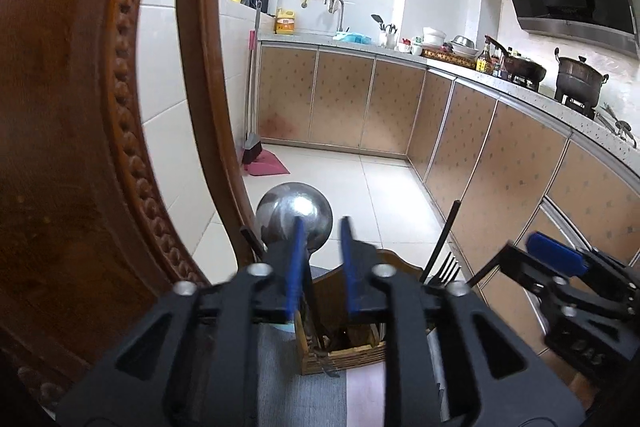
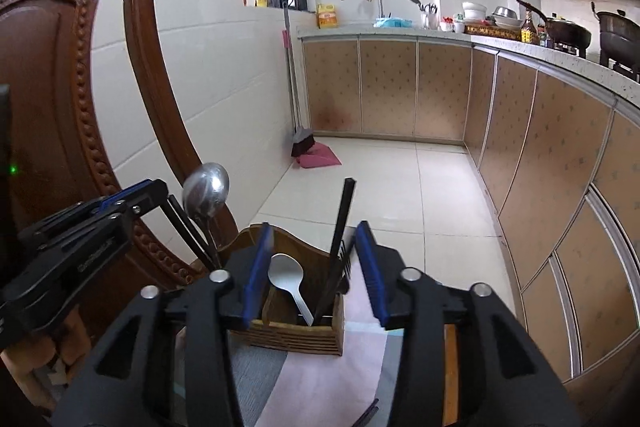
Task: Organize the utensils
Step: 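Open both tools to release the chopsticks in the caddy, then move both tools down to the two black chopsticks lying on the cloth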
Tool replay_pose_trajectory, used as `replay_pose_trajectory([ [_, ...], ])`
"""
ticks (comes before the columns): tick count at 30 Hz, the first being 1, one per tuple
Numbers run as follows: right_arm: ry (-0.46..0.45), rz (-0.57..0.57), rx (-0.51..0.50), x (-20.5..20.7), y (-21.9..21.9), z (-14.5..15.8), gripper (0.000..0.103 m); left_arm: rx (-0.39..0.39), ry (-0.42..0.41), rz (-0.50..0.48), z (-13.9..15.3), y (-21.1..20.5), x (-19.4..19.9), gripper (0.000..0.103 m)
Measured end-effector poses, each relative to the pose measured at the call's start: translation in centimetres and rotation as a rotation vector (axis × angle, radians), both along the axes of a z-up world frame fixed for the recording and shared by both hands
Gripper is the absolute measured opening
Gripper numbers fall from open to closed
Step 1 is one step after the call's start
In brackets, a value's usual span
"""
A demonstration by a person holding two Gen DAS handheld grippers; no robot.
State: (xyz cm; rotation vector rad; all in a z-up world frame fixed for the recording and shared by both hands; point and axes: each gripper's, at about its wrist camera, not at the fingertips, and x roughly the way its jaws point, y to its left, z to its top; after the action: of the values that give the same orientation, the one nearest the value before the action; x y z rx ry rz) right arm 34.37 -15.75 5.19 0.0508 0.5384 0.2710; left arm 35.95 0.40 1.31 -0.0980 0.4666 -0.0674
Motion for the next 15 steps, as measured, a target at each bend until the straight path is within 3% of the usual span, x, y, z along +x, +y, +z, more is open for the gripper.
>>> replay_pose_trajectory([
  [2, 0.005, 0.007, 0.032, -1.3, -1.5, 0.4, 0.048, -0.022, -0.007, -0.006, 0.4, 0.3, -1.0, 0.040],
  [4, 0.006, -0.003, 0.052, -2.7, -3.0, 0.5, 0.052, -0.027, -0.021, -0.011, 1.0, 0.5, -2.5, 0.043],
  [9, 0.084, -0.109, 0.030, -6.3, -8.2, -2.5, 0.054, 0.056, -0.039, -0.016, 0.4, -0.5, -9.1, 0.051],
  [12, 0.283, -0.131, -0.011, -6.0, -9.8, -8.5, 0.053, 0.079, 0.050, -0.070, -3.0, -1.9, -11.2, 0.049],
  [14, 0.485, -0.119, -0.015, -4.9, -9.8, -13.9, 0.038, 0.101, 0.136, -0.093, -6.4, -3.2, -11.6, 0.048],
  [15, 0.536, -0.102, -0.006, -4.7, -9.4, -15.5, 0.035, 0.103, 0.177, -0.106, -8.0, -3.8, -11.6, 0.047],
])
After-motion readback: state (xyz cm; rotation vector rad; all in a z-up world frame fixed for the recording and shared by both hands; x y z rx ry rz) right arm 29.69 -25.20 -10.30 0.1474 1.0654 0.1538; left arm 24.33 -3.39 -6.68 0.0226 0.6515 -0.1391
